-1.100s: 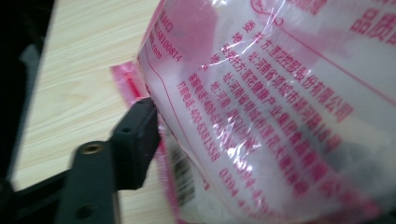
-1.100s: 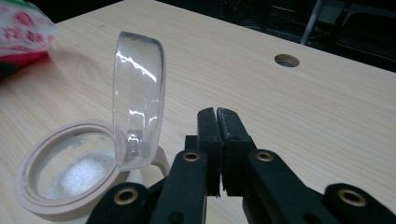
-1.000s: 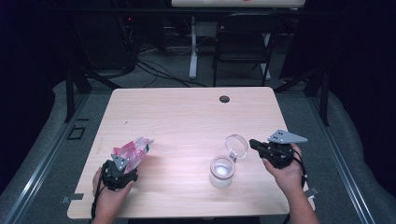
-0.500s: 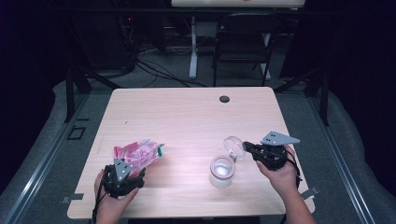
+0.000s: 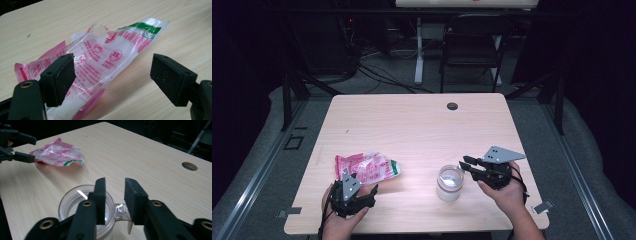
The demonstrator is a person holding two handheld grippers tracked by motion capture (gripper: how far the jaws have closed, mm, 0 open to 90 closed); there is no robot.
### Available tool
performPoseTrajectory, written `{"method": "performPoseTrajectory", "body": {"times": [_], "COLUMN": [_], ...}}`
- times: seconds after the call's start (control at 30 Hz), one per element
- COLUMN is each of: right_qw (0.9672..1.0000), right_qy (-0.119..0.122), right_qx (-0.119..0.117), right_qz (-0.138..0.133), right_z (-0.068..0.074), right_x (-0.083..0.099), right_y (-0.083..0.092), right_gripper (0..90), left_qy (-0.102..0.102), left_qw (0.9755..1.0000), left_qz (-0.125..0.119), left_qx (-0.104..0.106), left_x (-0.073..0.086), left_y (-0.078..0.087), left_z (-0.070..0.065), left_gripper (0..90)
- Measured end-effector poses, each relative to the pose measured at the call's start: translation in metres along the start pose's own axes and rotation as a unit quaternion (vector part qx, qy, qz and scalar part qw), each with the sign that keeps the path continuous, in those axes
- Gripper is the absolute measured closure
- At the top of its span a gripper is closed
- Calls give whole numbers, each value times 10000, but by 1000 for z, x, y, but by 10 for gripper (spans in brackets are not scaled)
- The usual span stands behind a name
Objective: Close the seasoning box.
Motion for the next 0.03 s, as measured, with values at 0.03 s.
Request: {"method": "performPoseTrajectory", "body": {"times": [0.03], "right_qw": [10000], "right_qy": [8], "right_qx": [9], "right_qz": [-16], "right_z": [0], "right_x": [0], "right_y": [0], "right_gripper": [665], "left_qy": [-5], "left_qw": [10000], "left_qz": [3], "left_qx": [17], "left_x": [-1], "left_y": [-1], "left_z": [0], "left_gripper": [200]}}
Point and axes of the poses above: each handheld gripper's, and its own axes: y roughly backward along the jaws, x roughly out of its underside, z roughly to its left, the point moved 10 cm from there along -y, roughly forward along the jaws, and after that the axes turned 10 degrees about y, right-handed, at the moved point
